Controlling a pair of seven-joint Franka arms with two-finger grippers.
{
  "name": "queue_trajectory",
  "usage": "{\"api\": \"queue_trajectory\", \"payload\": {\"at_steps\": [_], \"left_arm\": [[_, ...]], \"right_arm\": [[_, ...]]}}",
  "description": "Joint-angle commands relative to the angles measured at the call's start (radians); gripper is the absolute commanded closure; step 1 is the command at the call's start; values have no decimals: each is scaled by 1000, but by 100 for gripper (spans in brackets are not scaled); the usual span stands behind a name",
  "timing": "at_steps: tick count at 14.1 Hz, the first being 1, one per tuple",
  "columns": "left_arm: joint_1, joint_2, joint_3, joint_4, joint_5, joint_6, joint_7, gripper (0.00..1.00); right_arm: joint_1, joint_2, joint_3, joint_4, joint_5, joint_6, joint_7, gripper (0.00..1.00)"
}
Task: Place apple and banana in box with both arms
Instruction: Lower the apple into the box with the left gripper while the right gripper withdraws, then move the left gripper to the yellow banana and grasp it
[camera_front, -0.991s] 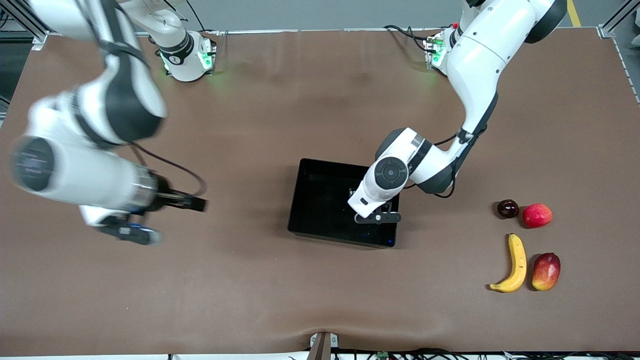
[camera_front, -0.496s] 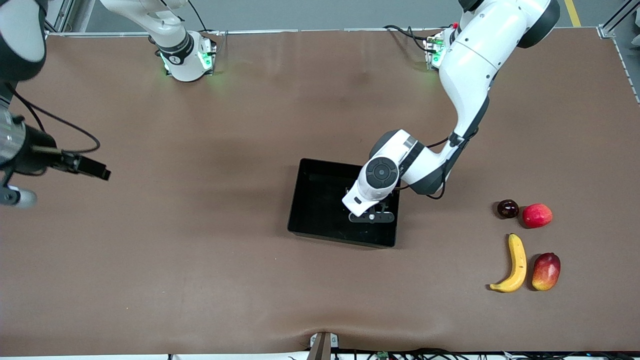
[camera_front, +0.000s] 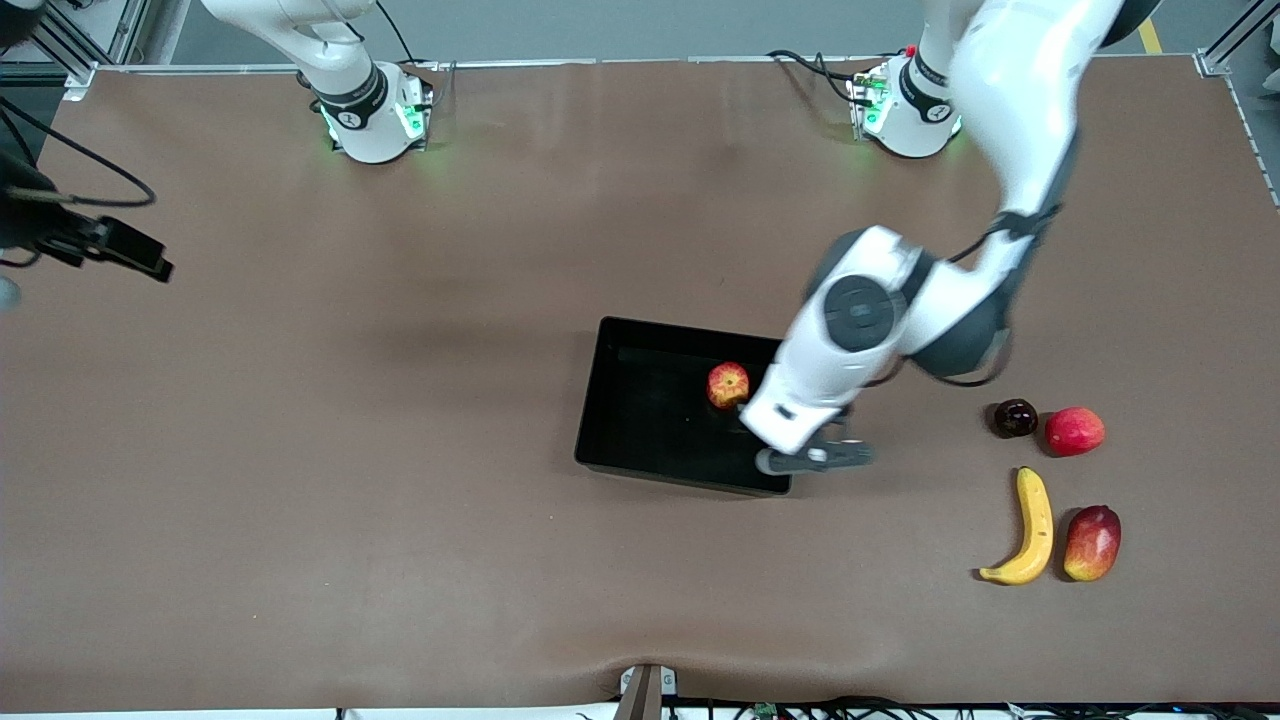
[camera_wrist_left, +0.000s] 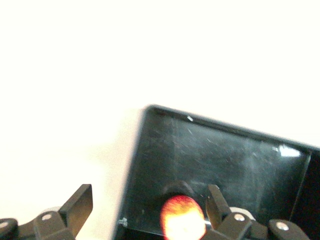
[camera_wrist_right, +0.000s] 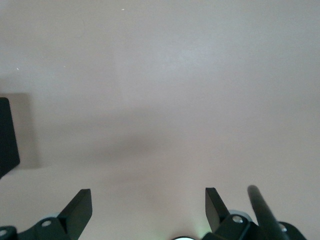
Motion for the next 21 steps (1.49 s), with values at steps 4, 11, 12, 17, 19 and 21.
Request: {"api": "queue_trajectory", "payload": {"at_steps": [4,11,12,17,19,21], "left_arm": [[164,-13,1,-21,33,0,213,0],[340,126,8,-31,221,119,325,0],[373,145,8,-33,244,142,327,0],[489,267,11,-34,413,330,354,0],[519,283,15,-34,431,342,357,0],[519,287,15,-34,430,342,356,0]], "right_arm": [[-40,-58,15,-88,-10,64,-34,0],[-46,-39,15,-58,-14,86,-117,0],[-43,-39,15,-55,-17,83,-126,0],[-47,-44,13,-31,-37,37,-233,0],[-72,-44,12,-31,-27,26,-242,0],[-84,-42,16,-26,-22,26,-242,0]]}}
